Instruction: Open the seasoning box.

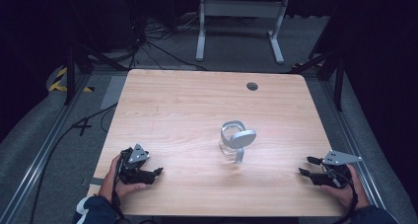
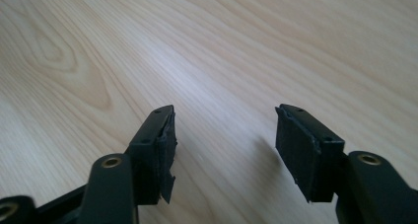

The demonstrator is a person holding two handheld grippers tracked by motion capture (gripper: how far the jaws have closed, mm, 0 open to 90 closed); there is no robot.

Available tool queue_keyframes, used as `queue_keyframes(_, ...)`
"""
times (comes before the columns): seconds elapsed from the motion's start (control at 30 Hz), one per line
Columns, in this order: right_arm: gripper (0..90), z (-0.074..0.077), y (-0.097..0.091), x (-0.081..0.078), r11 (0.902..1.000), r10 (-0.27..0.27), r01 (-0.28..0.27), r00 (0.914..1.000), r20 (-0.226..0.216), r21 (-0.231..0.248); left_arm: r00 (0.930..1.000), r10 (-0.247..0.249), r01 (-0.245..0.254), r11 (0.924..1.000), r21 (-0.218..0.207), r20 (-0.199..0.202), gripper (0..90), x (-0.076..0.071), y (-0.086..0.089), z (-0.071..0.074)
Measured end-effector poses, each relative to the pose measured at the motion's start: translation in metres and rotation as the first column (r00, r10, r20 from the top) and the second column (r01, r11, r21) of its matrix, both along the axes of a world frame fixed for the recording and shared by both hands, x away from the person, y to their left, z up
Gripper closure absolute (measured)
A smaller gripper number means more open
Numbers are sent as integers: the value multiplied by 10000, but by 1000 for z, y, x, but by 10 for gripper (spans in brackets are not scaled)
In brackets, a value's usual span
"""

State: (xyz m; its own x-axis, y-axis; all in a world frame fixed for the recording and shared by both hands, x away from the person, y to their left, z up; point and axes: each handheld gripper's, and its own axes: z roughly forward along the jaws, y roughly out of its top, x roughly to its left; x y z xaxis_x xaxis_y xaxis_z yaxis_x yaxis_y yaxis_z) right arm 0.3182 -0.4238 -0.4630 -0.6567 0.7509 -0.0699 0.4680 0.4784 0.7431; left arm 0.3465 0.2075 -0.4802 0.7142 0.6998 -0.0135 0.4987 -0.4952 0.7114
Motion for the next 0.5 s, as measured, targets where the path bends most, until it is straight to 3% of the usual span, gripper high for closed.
queue_keyframes(0.17,350,-3,-13,-4,9981,-310,318,9994,-169,519,9999,123,-123,9999,-45,-85,150,0,0,0)
queue_keyframes(0.5,306,-3,-11,-5,9990,-204,211,9996,-185,388,9995,284,-285,9996,38,106,136,1,-2,-1)
